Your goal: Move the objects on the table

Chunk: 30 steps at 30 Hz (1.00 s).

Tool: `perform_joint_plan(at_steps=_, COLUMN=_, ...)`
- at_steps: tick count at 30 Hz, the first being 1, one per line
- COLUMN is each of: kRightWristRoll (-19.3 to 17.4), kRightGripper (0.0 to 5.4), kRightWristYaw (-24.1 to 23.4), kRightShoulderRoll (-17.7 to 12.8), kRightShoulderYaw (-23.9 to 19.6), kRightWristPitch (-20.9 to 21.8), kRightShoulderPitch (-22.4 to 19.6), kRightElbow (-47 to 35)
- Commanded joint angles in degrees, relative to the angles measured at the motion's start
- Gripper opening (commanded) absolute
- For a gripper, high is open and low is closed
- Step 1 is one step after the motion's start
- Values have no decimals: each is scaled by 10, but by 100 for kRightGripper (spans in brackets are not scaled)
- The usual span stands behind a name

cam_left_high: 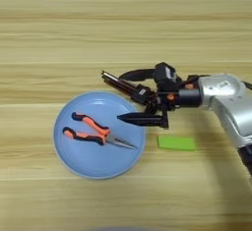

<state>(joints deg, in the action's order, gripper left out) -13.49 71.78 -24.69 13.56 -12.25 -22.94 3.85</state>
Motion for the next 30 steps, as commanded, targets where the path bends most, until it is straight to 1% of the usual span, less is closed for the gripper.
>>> perform_joint_plan(at_steps=1, kRightWristRoll=25, kRightGripper=536, kRightWristYaw=-32, kRightShoulderRoll=3, kRightShoulderYaw=17, kRightWristPitch=-24, kRightShoulderPitch=-54, kRightElbow=-23)
perform_joint_plan(at_steps=2, kRightWristRoll=31, kRightGripper=536, kRightWristYaw=-37, kRightShoulderRoll=6, kRightShoulderYaw=23, kRightWristPitch=-34, kRightShoulderPitch=-56, kRightElbow=-21)
perform_joint_plan(at_steps=4, kRightWristRoll=28, kRightGripper=536, kRightWristYaw=-34, kRightShoulderRoll=11, kRightShoulderYaw=31, kRightWristPitch=-63, kRightShoulderPitch=-59, kRightElbow=-15)
perform_joint_plan(at_steps=6, kRightWristRoll=48, kRightGripper=536, kRightWristYaw=-49, kRightShoulderRoll=15, kRightShoulderYaw=45, kRightWristPitch=-79, kRightShoulderPitch=-61, kRightElbow=-8)
perform_joint_plan(at_steps=8, kRightWristRoll=63, kRightGripper=536, kRightWristYaw=-58, kRightShoulderRoll=18, kRightShoulderYaw=57, kRightWristPitch=-92, kRightShoulderPitch=-63, kRightElbow=-2)
perform_joint_plan(at_steps=10, kRightWristRoll=74, kRightGripper=536, kRightWristYaw=-52, kRightShoulderRoll=15, kRightShoulderYaw=73, kRightWristPitch=-101, kRightShoulderPitch=-63, kRightElbow=-2)
perform_joint_plan(at_steps=13, kRightWristRoll=104, kRightGripper=536, kRightWristYaw=-50, kRightShoulderRoll=13, kRightShoulderYaw=103, kRightWristPitch=-109, kRightShoulderPitch=-67, kRightElbow=5)
perform_joint_plan(at_steps=14, kRightWristRoll=120, kRightGripper=536, kRightWristYaw=-55, kRightShoulderRoll=13, kRightShoulderYaw=115, kRightWristPitch=-108, kRightShoulderPitch=-71, kRightElbow=13)
perform_joint_plan(at_steps=16, kRightWristRoll=151, kRightGripper=536, kRightWristYaw=-68, kRightShoulderRoll=18, kRightShoulderYaw=135, kRightWristPitch=-100, kRightShoulderPitch=-78, kRightElbow=30)
perform_joint_plan(at_steps=18, kRightWristRoll=173, kRightGripper=536, kRightWristYaw=-76, kRightShoulderRoll=23, kRightShoulderYaw=150, kRightWristPitch=-90, kRightShoulderPitch=-82, kRightElbow=39)
perform_joint_plan(at_steps=20, kRightWristRoll=188, kRightGripper=536, kRightWristYaw=-86, kRightShoulderRoll=30, kRightShoulderYaw=157, kRightWristPitch=-80, kRightShoulderPitch=-87, kRightElbow=50)
perform_joint_plan(at_steps=22, kRightWristRoll=194, kRightGripper=536, kRightWristYaw=-91, kRightShoulderRoll=34, kRightShoulderYaw=159, kRightWristPitch=-59, kRightShoulderPitch=-86, kRightElbow=57)
perform_joint_plan(at_steps=25, kRightWristRoll=200, kRightGripper=536, kRightWristYaw=-97, kRightShoulderRoll=38, kRightShoulderYaw=156, kRightWristPitch=-14, kRightShoulderPitch=-86, kRightElbow=72)
perform_joint_plan(at_steps=27, kRightWristRoll=198, kRightGripper=502, kRightWristYaw=-99, kRightShoulderRoll=40, kRightShoulderYaw=151, kRightWristPitch=11, kRightShoulderPitch=-82, kRightElbow=78)
perform_joint_plan(at_steps=28, kRightWristRoll=196, kRightGripper=496, kRightWristYaw=-95, kRightShoulderRoll=40, kRightShoulderYaw=150, kRightWristPitch=21, kRightShoulderPitch=-81, kRightElbow=81)
perform_joint_plan(at_steps=30, kRightWristRoll=191, kRightGripper=461, kRightWristYaw=-89, kRightShoulderRoll=39, kRightShoulderYaw=147, kRightWristPitch=36, kRightShoulderPitch=-78, kRightElbow=85)
